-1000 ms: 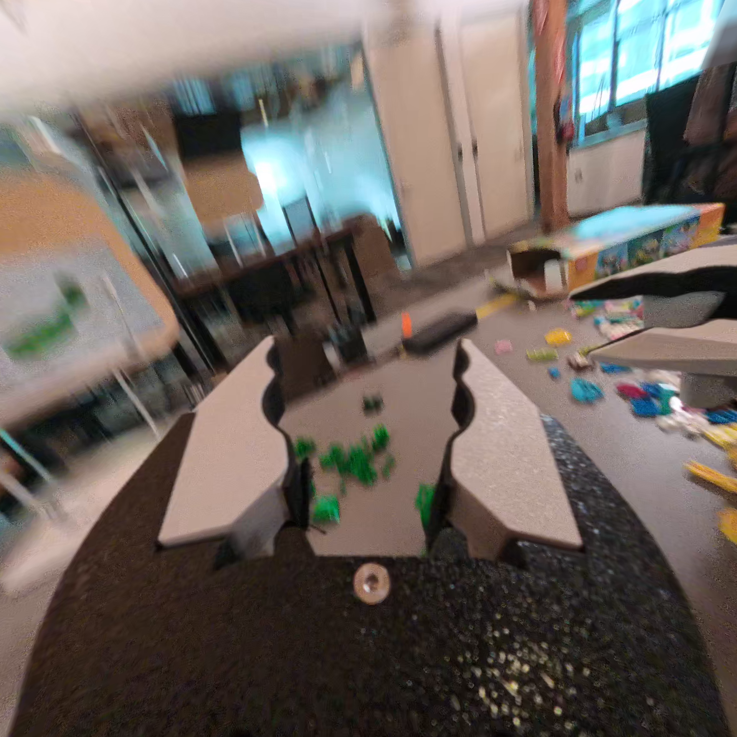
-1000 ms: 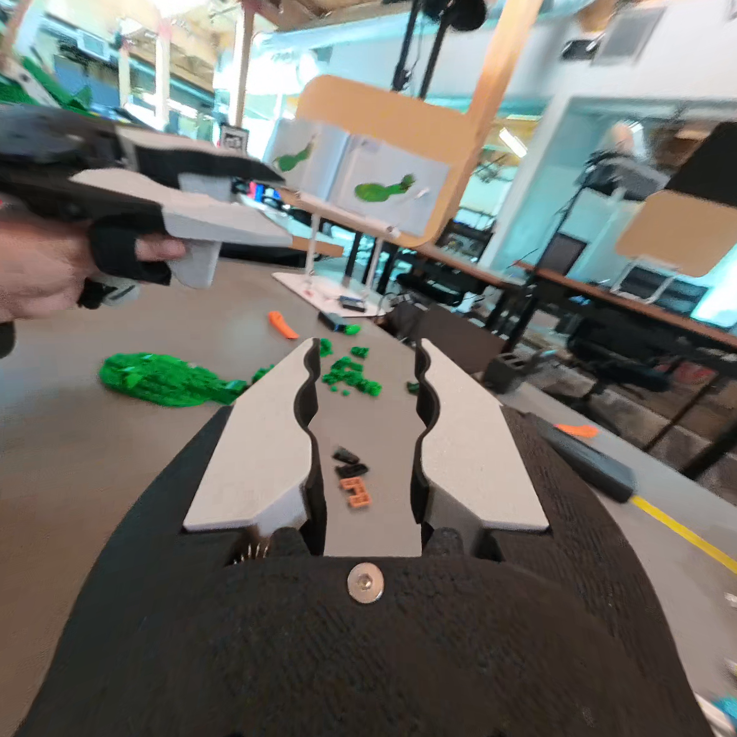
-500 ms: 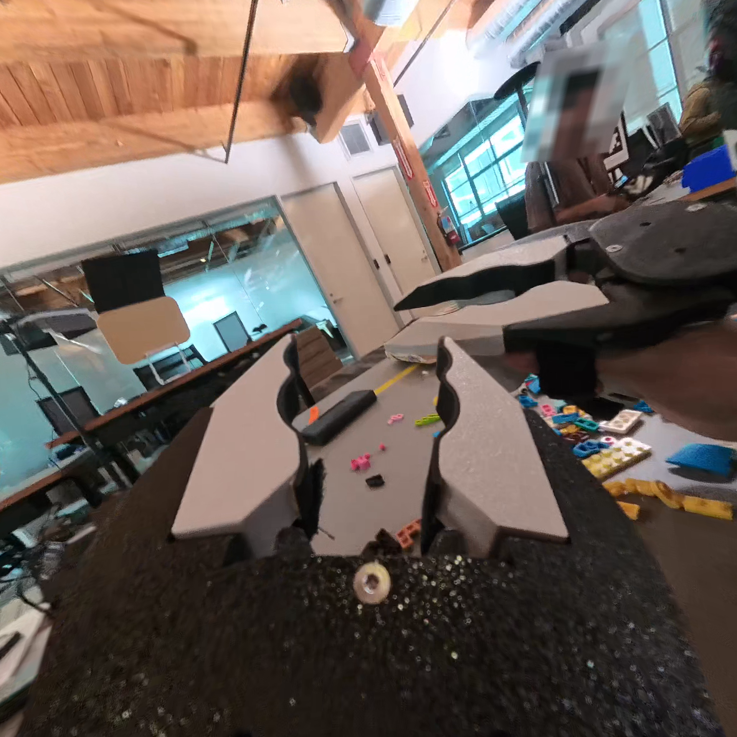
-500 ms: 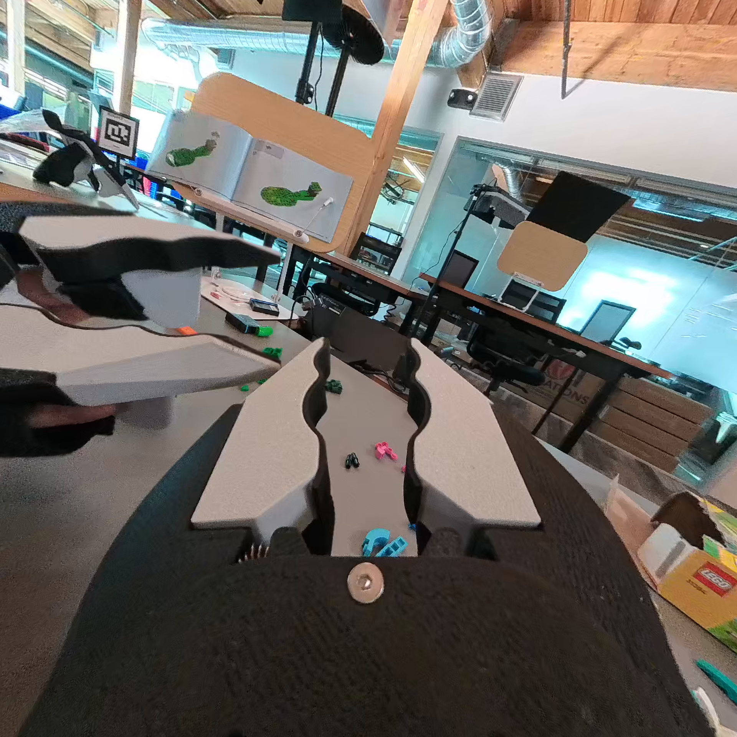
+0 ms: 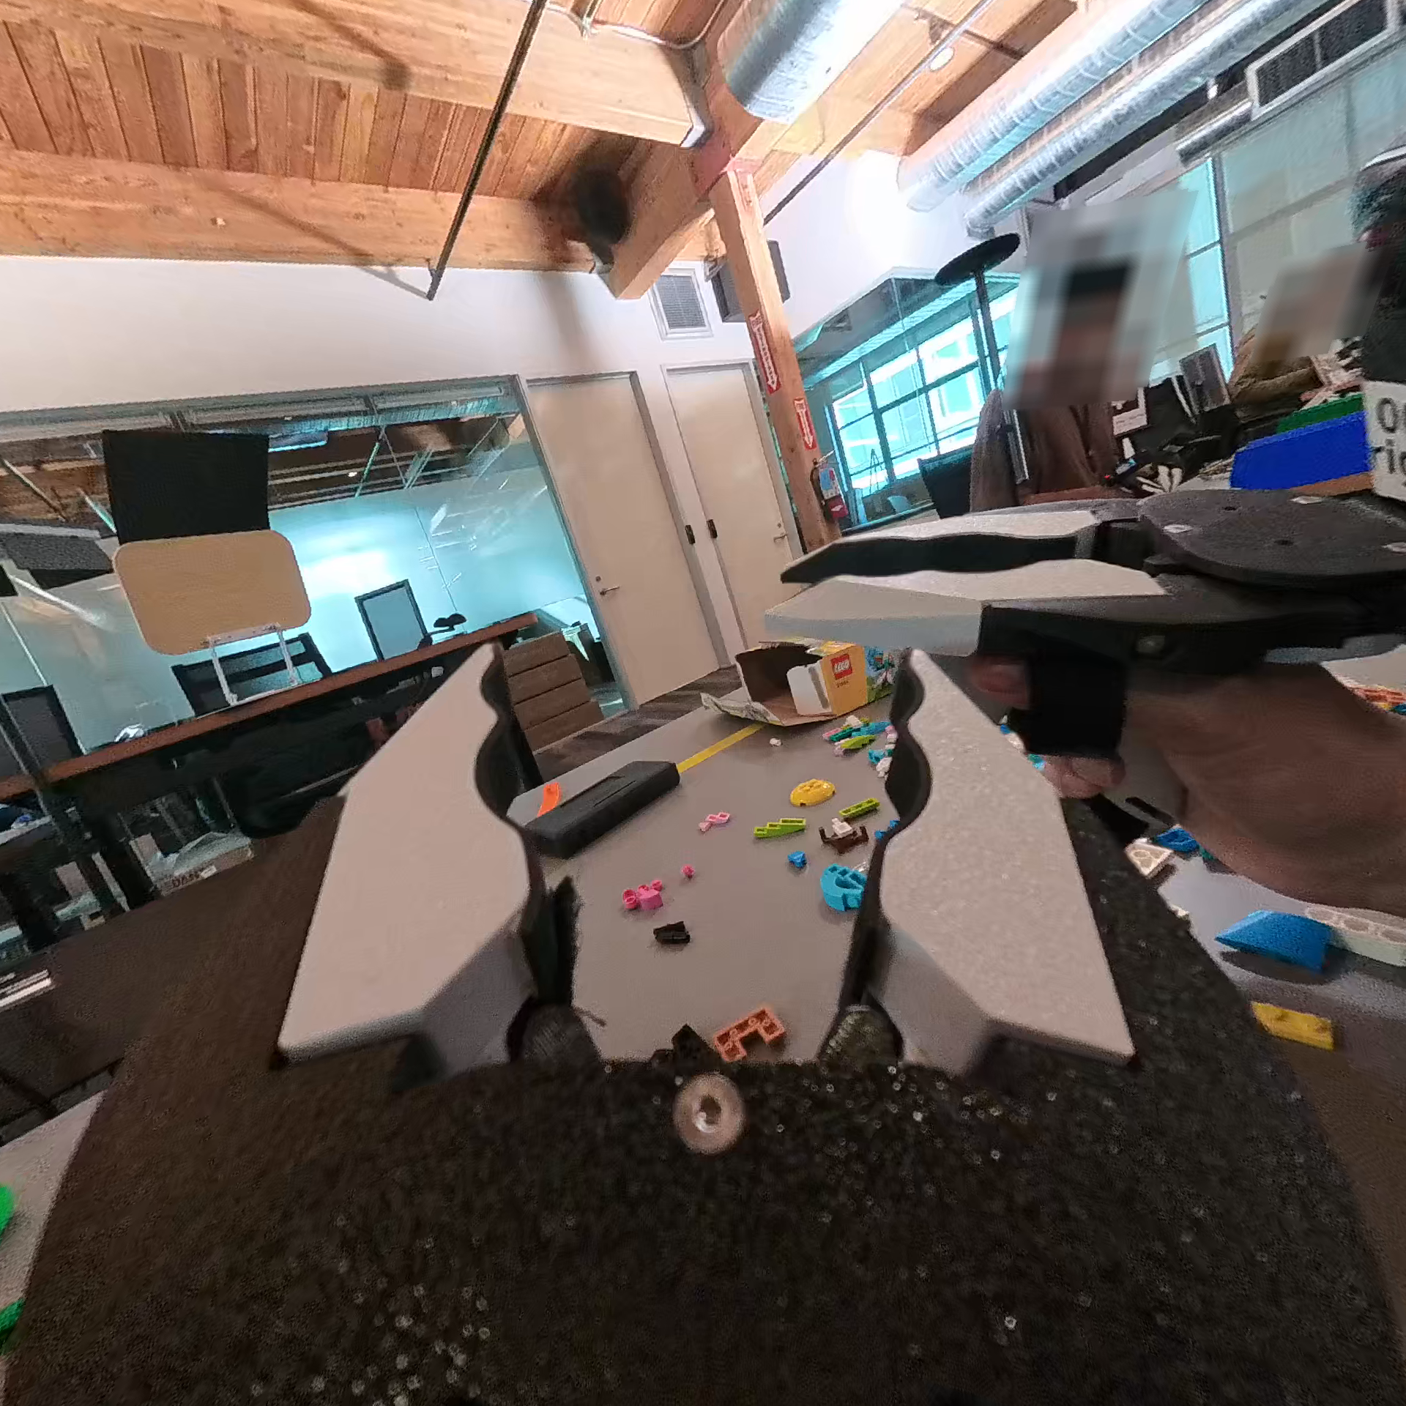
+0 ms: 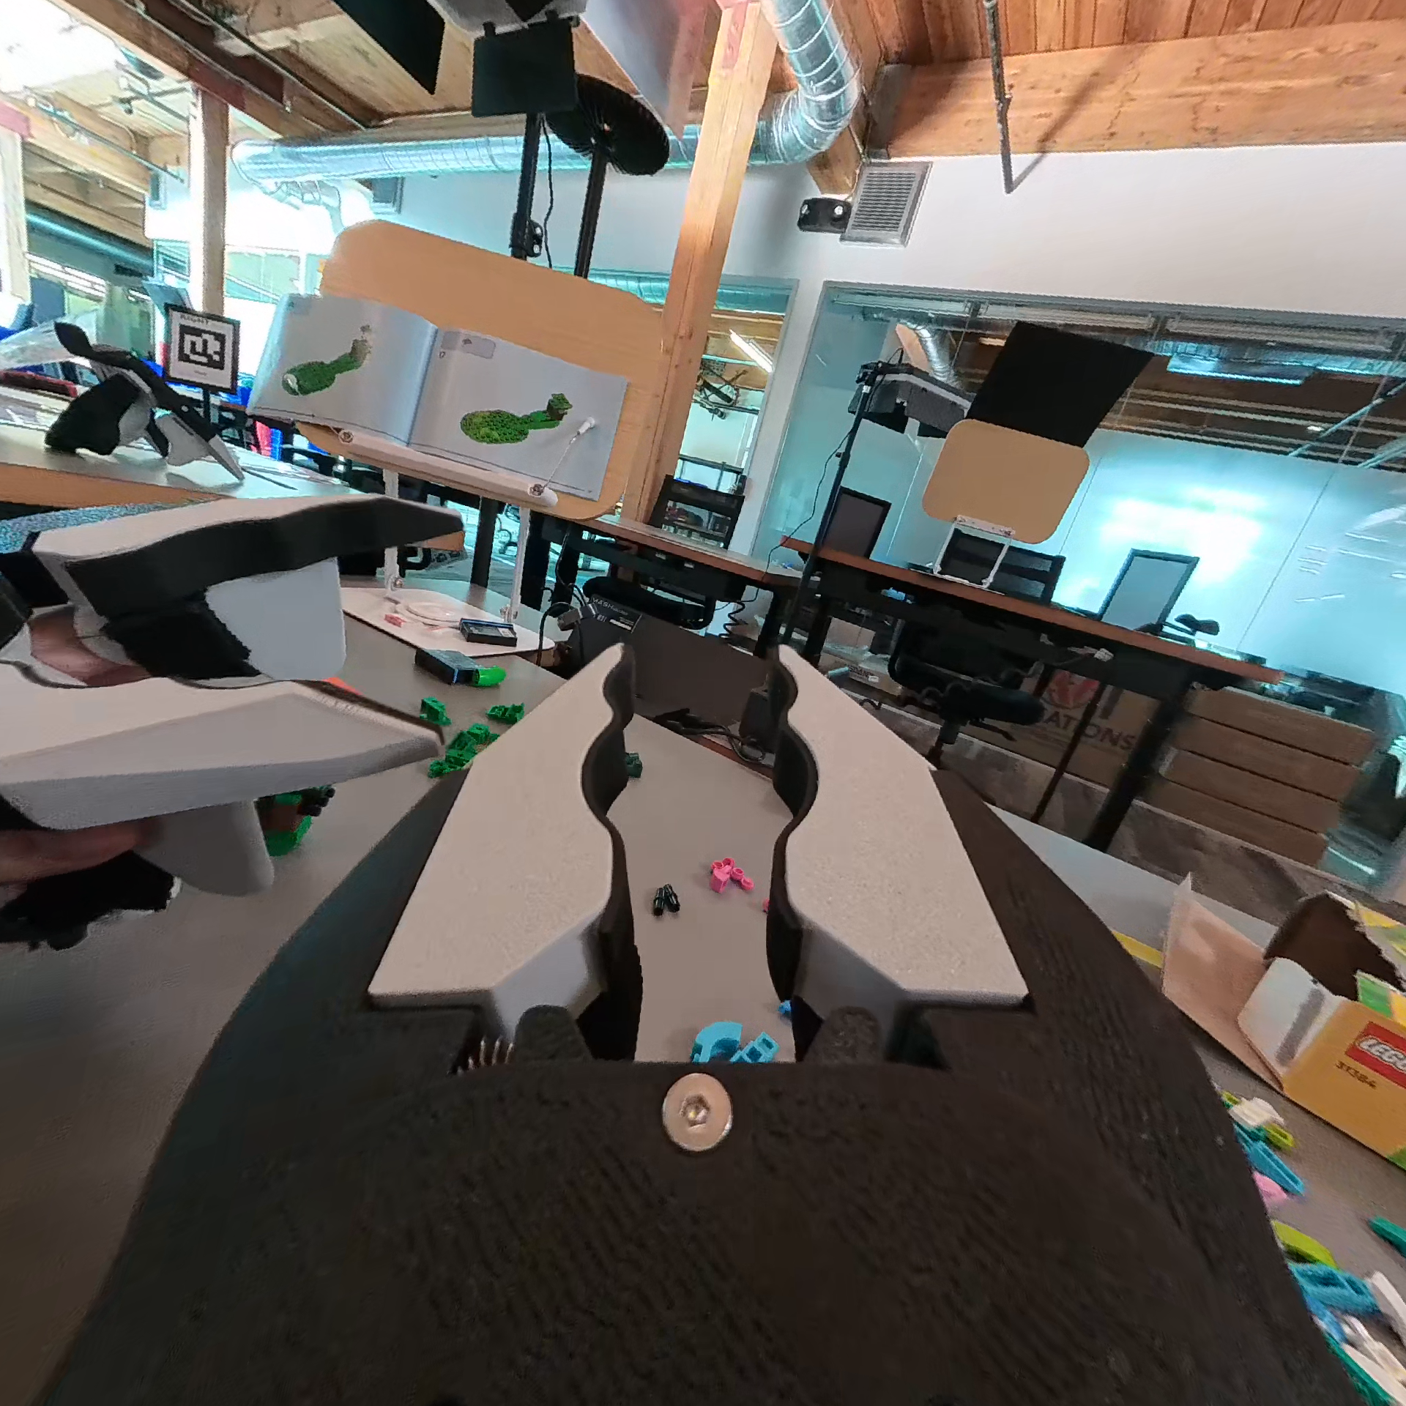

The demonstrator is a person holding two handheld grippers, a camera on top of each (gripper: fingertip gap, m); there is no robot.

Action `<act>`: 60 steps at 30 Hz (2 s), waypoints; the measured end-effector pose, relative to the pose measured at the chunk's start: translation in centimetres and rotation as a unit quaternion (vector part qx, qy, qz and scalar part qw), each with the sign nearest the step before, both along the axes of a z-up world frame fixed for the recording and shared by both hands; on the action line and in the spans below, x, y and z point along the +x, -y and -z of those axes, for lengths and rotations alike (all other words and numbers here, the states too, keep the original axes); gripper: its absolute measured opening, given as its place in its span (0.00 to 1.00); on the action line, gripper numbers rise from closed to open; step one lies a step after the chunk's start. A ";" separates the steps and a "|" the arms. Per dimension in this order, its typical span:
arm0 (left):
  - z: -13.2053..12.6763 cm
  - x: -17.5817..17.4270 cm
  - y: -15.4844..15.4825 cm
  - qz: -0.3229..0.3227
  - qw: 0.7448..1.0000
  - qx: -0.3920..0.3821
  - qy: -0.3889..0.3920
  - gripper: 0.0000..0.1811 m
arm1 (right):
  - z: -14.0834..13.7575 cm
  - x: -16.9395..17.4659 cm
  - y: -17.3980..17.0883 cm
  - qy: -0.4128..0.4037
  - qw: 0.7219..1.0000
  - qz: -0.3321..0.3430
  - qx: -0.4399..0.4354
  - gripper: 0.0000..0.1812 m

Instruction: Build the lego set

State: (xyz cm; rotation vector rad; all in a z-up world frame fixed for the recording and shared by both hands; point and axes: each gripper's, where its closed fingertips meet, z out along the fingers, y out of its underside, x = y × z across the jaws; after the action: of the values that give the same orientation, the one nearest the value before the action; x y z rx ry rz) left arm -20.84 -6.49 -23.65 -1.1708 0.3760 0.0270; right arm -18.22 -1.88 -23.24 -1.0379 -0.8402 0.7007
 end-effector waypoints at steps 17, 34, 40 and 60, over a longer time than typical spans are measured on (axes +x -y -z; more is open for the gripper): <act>-0.2 1.5 0.6 0.032 0.999 0.005 -0.018 0.52 | 0.6 -1.3 0.7 0.015 1.000 -0.010 0.006 0.16; -4.7 -7.1 9.3 -0.159 0.980 0.066 0.097 0.52 | 0.1 -1.5 1.4 -0.006 1.000 -0.007 0.020 0.13; -2.0 -15.7 14.0 -0.298 0.951 0.010 0.080 0.49 | 0.6 -2.4 2.9 0.019 0.999 -0.027 0.039 0.12; 0.8 -16.7 14.7 -0.305 0.947 0.011 -0.101 0.38 | 0.8 -4.6 5.0 0.077 0.988 -0.024 0.128 0.07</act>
State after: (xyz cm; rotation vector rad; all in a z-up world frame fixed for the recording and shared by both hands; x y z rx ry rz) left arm -37.57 -21.16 -24.46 -1.2282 0.1788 0.6941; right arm -22.83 -6.90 -24.03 -0.8483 -1.0627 0.5417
